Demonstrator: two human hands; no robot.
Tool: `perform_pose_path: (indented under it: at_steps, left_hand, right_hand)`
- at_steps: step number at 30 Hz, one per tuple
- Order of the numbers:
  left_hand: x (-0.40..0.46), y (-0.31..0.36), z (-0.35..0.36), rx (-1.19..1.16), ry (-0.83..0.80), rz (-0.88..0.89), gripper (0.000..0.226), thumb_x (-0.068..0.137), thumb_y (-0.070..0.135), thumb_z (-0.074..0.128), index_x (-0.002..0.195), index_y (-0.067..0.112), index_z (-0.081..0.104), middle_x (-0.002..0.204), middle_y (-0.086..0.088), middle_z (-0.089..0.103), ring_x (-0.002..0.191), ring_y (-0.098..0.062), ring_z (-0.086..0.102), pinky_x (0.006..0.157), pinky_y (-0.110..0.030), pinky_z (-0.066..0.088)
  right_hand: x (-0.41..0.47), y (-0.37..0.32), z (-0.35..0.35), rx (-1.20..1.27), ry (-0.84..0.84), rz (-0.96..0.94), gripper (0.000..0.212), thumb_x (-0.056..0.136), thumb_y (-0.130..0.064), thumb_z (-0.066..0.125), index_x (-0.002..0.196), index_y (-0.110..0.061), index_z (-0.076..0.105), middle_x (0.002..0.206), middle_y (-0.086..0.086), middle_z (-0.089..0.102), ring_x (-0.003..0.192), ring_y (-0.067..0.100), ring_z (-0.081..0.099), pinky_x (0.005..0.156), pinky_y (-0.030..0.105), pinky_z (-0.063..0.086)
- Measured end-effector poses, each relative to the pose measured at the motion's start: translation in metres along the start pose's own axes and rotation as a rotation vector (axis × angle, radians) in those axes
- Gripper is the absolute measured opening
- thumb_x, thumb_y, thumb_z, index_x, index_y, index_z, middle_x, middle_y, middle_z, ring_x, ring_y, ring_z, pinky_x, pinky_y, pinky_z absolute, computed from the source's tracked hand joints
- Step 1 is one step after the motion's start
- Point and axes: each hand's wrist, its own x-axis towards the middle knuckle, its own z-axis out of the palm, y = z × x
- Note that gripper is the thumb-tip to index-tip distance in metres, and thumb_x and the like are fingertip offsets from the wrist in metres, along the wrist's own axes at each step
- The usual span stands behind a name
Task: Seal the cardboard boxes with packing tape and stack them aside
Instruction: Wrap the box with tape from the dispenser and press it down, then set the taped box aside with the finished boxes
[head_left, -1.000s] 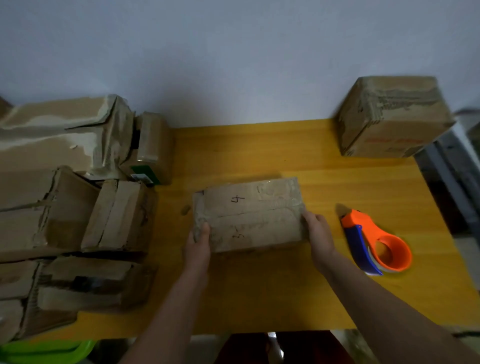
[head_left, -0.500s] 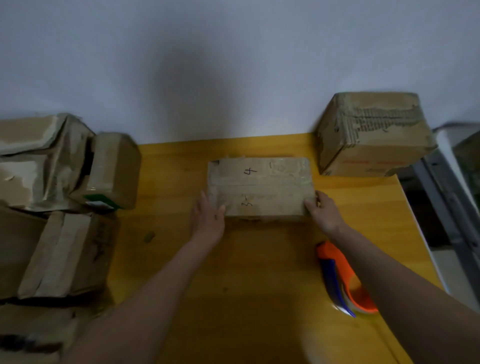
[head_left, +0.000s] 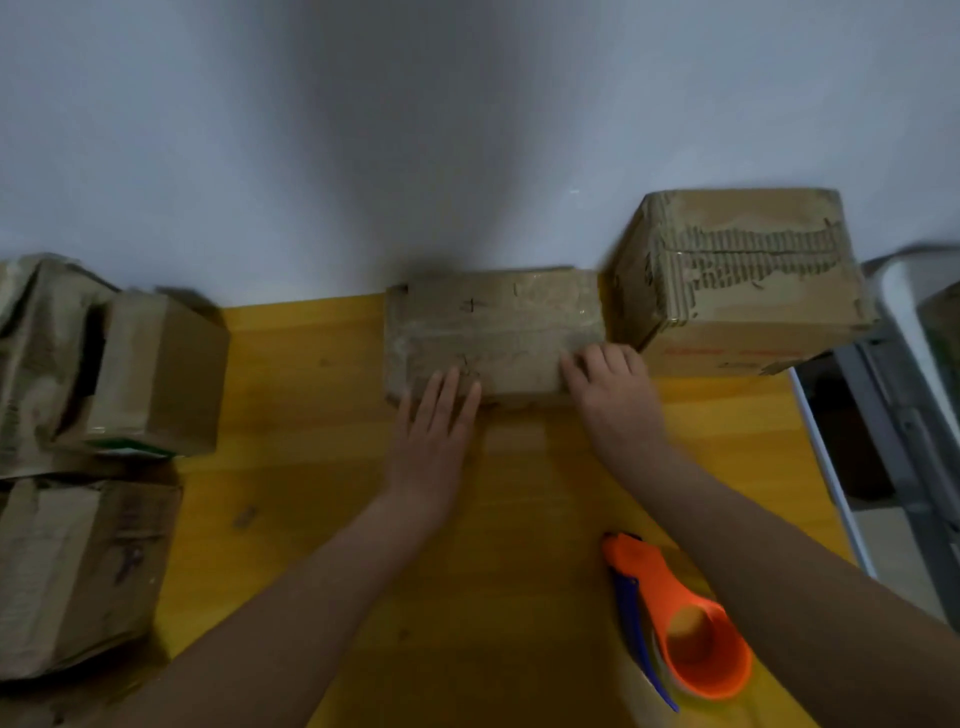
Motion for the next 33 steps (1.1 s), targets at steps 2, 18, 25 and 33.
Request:
perform_pose_path:
  at_steps: [2, 18, 25, 33]
  left_hand:
    - [0.024, 0.004, -0.016, -0.03, 0.021, -0.005, 0.091, 0.097, 0.012, 0.045, 0.144, 0.019, -0.033, 0.154, -0.009, -0.036, 0.144, -0.026, -0.029, 0.117, -0.044, -0.013]
    - [-0.011, -0.037, -0.033, -0.227, -0.089, -0.069, 0.067, 0.101, 0.029, 0.045, 0.155, 0.02, 0.006, 0.163, -0.006, -0.01, 0.149, -0.025, -0.013, 0.122, -0.046, 0.0]
    - [-0.107, -0.122, -0.008, -0.232, -0.285, -0.186, 0.05, 0.101, 0.033, 0.045, 0.147, 0.015, 0.035, 0.156, -0.01, 0.026, 0.143, -0.029, 0.024, 0.115, -0.043, 0.023]
    - [-0.21, -0.219, -0.026, -0.432, -0.116, -0.308, 0.044, 0.097, 0.042, 0.051, 0.137, 0.022, 0.05, 0.139, -0.002, 0.051, 0.124, -0.024, 0.05, 0.099, -0.039, 0.045]
  right_hand:
    - [0.023, 0.009, -0.003, -0.081, -0.055, 0.02, 0.023, 0.076, -0.011, 0.057, 0.095, -0.005, 0.069, 0.086, 0.013, 0.061, 0.082, 0.031, 0.059, 0.085, 0.04, 0.047]
    - [0.026, -0.025, -0.038, -0.142, -0.276, -0.099, 0.054, 0.093, -0.019, 0.049, 0.143, -0.011, 0.029, 0.14, 0.015, 0.032, 0.131, 0.031, 0.031, 0.113, 0.042, 0.024]
    - [0.005, -0.152, -0.065, 0.075, -0.387, -0.207, 0.044, 0.094, -0.011, 0.044, 0.137, -0.016, 0.041, 0.148, 0.012, 0.027, 0.138, 0.03, 0.025, 0.114, 0.043, 0.022]
    - [-0.017, -0.316, -0.104, 0.342, -0.518, -0.366, 0.052, 0.098, -0.029, 0.047, 0.145, -0.018, 0.029, 0.151, 0.005, 0.024, 0.138, 0.026, 0.026, 0.106, 0.038, 0.032]
